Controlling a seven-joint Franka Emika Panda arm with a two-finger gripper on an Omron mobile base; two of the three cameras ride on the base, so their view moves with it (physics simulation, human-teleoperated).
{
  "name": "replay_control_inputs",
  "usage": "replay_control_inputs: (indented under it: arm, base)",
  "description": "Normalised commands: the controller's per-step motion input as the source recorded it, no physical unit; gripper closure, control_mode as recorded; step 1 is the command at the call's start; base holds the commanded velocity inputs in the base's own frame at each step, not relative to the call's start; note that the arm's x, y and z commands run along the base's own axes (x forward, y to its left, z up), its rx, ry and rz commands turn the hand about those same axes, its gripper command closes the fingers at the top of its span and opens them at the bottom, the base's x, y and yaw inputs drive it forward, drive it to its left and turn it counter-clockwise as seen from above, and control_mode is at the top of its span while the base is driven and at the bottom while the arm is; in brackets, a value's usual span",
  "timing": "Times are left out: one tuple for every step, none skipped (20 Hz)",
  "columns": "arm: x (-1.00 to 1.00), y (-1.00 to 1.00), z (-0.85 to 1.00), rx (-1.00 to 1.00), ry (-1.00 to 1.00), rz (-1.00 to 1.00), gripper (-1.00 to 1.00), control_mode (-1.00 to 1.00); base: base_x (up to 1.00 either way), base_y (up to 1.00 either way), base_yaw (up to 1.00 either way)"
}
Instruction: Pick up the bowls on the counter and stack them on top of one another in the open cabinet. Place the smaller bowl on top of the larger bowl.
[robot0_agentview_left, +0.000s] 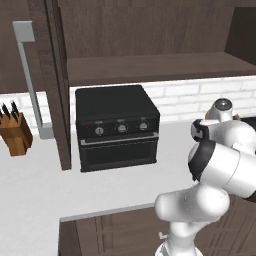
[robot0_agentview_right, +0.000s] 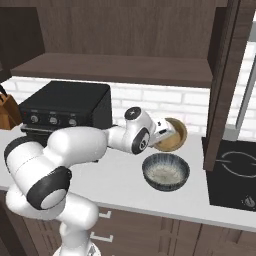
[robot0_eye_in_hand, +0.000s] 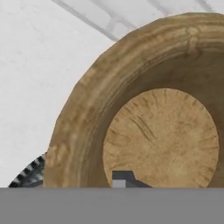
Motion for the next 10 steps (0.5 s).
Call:
replay_control_inputs:
  arm:
    - [-0.82, 0.11, 0.32, -0.03, 0.35, -0.03, 1.0, -1.0]
    - [-0.74, 0.11, 0.29, -0.01, 0.36, -0.02, 1.0, -1.0]
    - [-0.56, 0.14, 0.15, 0.0, 0.39, -0.01, 1.0, -1.0]
    - [-0.46, 0.14, 0.0, 0.0, 0.38, 0.0, 1.0, -1.0]
    - [-0.32, 0.0, 0.0, 0.0, 0.38, 0.0, 1.0, -1.0]
    - [-0.26, 0.0, 0.0, 0.0, 0.39, 0.0, 1.0, -1.0]
    - [-0.24, 0.0, 0.0, 0.01, 0.36, 0.0, 1.0, -1.0]
    - [-0.16, 0.0, -0.09, 0.07, 0.33, 0.0, 1.0, -1.0]
    - [-0.21, 0.0, -0.23, 0.13, 0.09, 0.0, 1.0, -1.0]
    - [-0.06, -0.06, -0.37, 0.23, 0.0, 0.0, 1.0, -1.0]
  base:
    - [0.0, 0.0, 0.0]
    - [0.0, 0.0, 0.0]
    - [0.0, 0.0, 0.0]
    - [0.0, 0.0, 0.0]
    - [0.0, 0.0, 0.0]
    - [0.0, 0.0, 0.0]
    - [0.0, 0.0, 0.0]
    - [0.0, 0.0, 0.0]
    - [0.0, 0.0, 0.0]
    - [0.0, 0.0, 0.0]
